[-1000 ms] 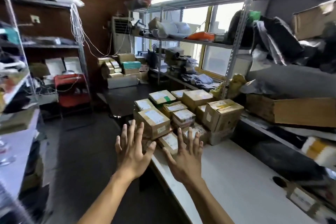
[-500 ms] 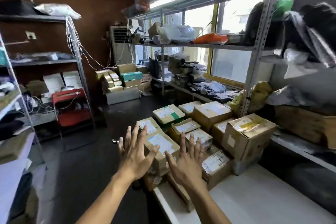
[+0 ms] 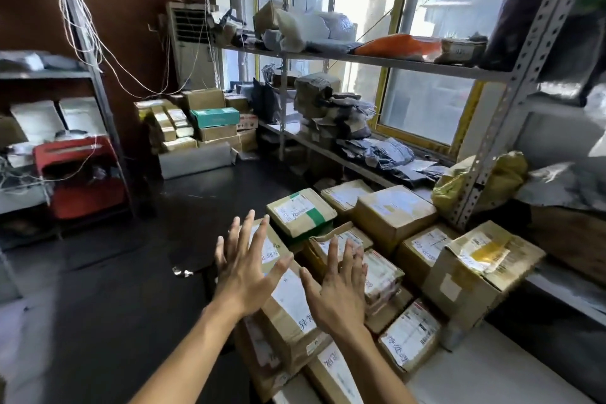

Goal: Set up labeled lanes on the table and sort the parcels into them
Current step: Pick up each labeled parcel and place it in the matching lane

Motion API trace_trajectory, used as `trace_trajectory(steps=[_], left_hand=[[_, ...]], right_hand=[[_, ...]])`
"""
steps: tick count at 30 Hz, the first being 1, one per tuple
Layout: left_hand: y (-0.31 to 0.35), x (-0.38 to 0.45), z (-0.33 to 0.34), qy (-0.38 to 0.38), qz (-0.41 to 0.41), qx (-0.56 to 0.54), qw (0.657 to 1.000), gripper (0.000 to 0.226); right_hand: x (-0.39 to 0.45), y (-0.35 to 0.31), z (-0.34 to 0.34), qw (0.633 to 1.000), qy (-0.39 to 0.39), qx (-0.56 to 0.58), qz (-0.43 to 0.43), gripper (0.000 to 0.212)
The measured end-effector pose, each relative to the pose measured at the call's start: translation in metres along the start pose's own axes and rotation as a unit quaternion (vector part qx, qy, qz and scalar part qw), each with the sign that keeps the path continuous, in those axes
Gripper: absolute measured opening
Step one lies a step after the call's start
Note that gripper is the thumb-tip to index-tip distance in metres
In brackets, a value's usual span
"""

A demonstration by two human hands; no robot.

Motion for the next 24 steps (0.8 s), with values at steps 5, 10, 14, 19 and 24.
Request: trace_trajectory(steps=[5,10,14,19,24], left_hand=[[-0.045,0.073,0.017,-0.018,0.023,-0.036,0.999,0.098],[-0.077,0.147,0.024,-0.049,0.067,-0.061,0.995,0.102],[-0.087,0.198,0.042,-0.084,0.099,-0.086,0.988,0.100],[-0.081,0.234,0.074,-0.125,0.124,-0.136,0.975,0.102],[-0.069,0.270,0.110,-0.160,0.135,-0.169,0.963,0.101]], right_hand=[[0.062,-0.024,0.036,0.999,0.023,0.016,0.046,0.085],[0.112,-0.049,0.047,0.993,0.040,0.028,0.103,0.082],[0.145,-0.056,0.047,0.985,0.087,0.057,0.137,0.079],[0.179,-0.045,0.049,0.971,0.119,0.121,0.166,0.075],[0.215,-0.020,0.052,0.957,0.149,0.148,0.200,0.076]])
Point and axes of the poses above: each hand's wrist, its own x-axis towards the middle knuckle, its own z-axis out of the palm, y = z × x, the point moved 6 cm from there along x, towards the middle knuckle, and after that the axes turned 3 degrees about y, right-handed, at the moved point
